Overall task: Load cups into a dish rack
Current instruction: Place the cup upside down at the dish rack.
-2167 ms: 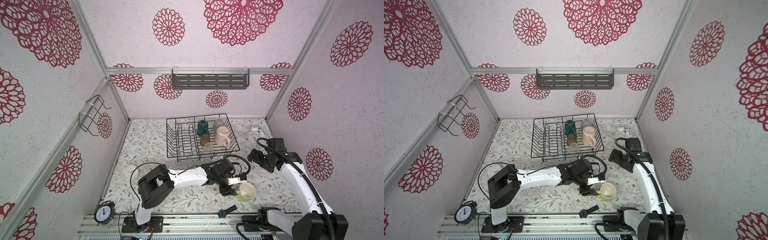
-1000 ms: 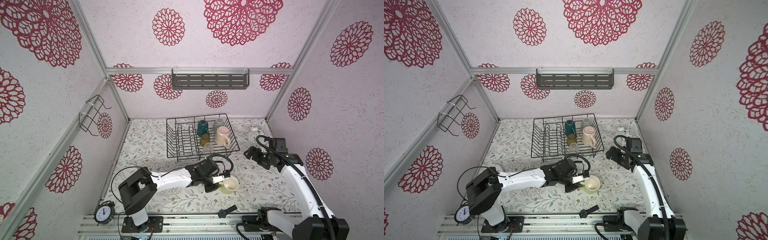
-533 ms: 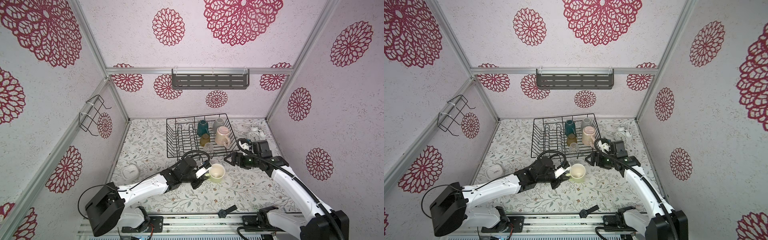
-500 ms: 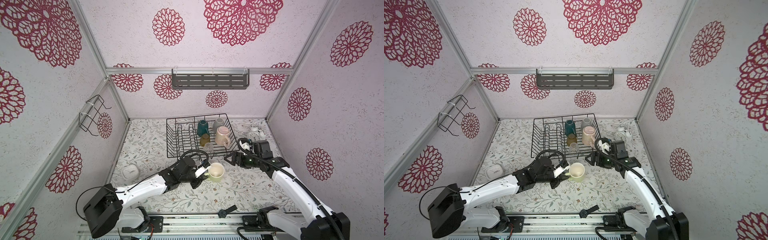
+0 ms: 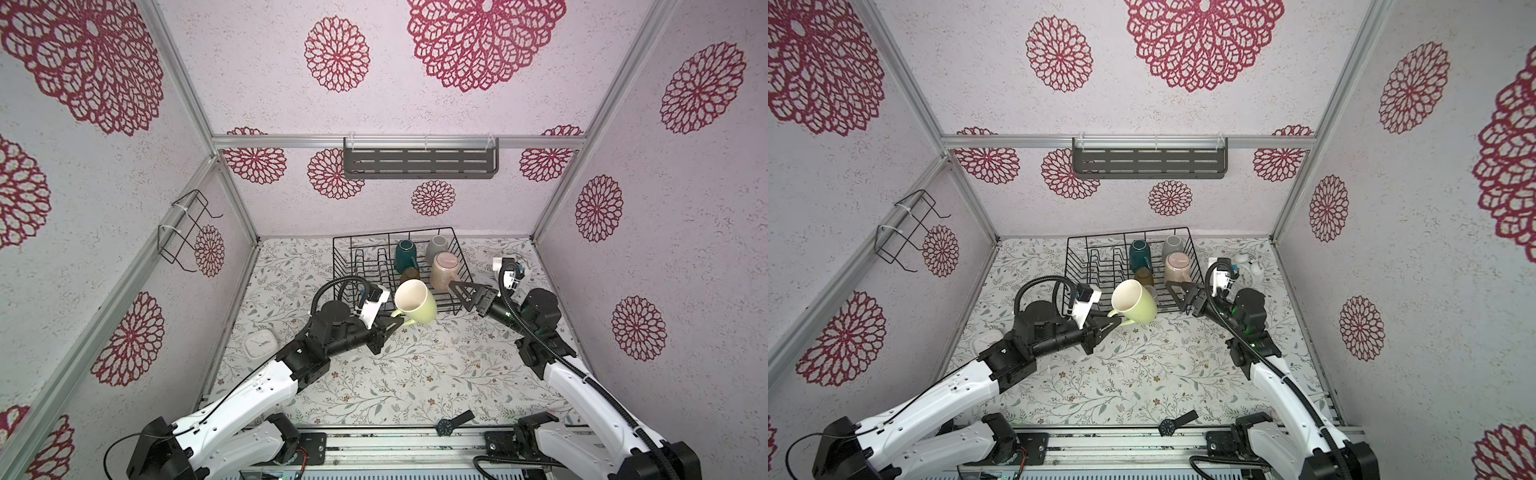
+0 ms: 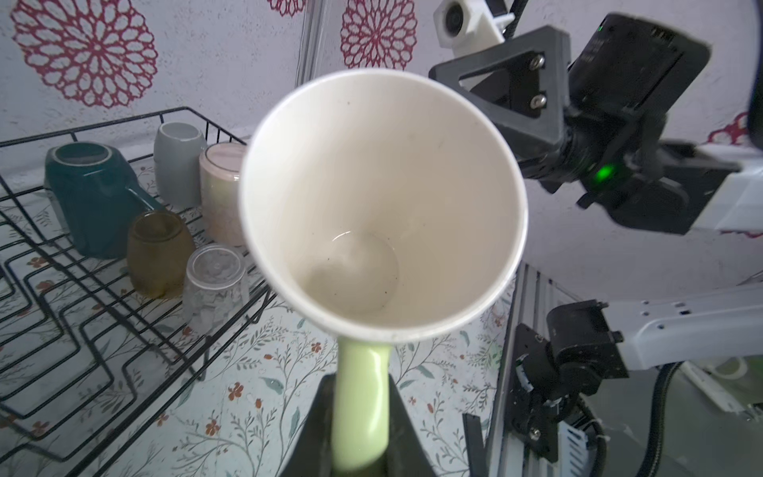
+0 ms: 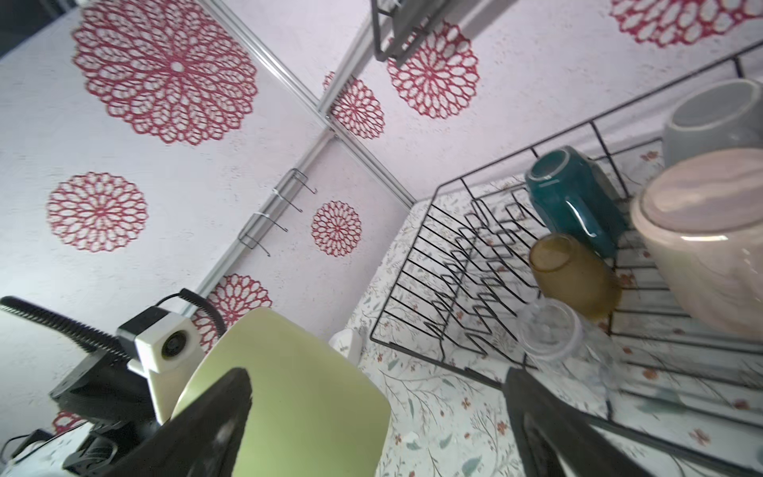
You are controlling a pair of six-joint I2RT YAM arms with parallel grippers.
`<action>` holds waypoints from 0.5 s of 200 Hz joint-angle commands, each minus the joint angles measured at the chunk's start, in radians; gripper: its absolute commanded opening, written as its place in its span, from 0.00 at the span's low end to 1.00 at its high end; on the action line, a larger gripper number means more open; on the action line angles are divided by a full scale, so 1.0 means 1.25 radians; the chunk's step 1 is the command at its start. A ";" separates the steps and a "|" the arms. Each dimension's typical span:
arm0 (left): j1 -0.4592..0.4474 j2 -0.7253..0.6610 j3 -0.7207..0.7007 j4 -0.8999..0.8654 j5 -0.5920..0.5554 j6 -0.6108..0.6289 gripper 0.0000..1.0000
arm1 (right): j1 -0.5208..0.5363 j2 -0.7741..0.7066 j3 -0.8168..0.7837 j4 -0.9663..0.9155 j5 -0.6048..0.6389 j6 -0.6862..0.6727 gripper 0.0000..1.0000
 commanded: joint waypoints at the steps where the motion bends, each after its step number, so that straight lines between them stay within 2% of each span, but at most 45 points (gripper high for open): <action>1: 0.028 -0.031 0.038 0.195 0.018 -0.143 0.00 | 0.037 -0.002 0.001 0.305 -0.077 0.069 0.99; 34: 0.038 -0.004 0.053 0.341 0.085 -0.250 0.00 | 0.101 0.032 0.018 0.406 -0.079 0.075 0.99; 67: 0.048 0.036 0.077 0.424 0.130 -0.296 0.00 | 0.124 0.082 0.046 0.454 -0.080 0.129 0.99; 100: 0.051 0.092 0.115 0.457 0.203 -0.322 0.00 | 0.128 0.119 0.041 0.579 -0.052 0.198 0.99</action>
